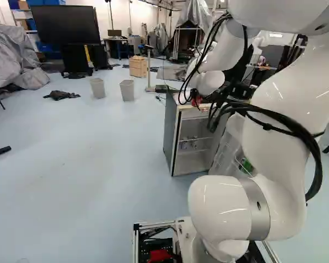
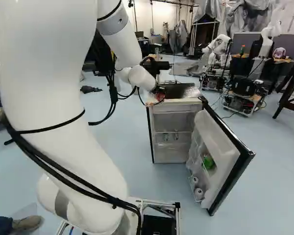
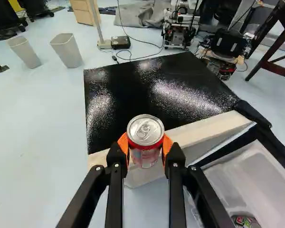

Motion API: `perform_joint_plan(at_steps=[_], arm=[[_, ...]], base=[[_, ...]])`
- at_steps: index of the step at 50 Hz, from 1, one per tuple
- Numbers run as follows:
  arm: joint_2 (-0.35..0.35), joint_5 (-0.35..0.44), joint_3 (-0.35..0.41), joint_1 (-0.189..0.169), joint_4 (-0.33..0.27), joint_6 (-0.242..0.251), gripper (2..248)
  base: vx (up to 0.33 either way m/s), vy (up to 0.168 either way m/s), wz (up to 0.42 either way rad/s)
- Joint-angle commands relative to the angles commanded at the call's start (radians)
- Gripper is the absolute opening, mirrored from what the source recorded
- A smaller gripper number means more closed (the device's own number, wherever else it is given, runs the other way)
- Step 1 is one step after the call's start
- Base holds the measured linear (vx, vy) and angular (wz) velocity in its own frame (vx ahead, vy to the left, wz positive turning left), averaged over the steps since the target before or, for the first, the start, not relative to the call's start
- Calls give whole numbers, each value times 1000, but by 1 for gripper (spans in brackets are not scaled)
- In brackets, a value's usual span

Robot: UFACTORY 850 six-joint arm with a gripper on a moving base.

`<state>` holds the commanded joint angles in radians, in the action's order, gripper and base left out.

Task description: Grab a drink from the fridge

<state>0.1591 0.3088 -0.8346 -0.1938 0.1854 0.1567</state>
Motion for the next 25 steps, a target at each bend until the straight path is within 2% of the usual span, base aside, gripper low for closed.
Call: perform_joint_plan(at_steps=[25], arm=[[81,0,-92,10,0,0,90]], base=[[0,0,0]])
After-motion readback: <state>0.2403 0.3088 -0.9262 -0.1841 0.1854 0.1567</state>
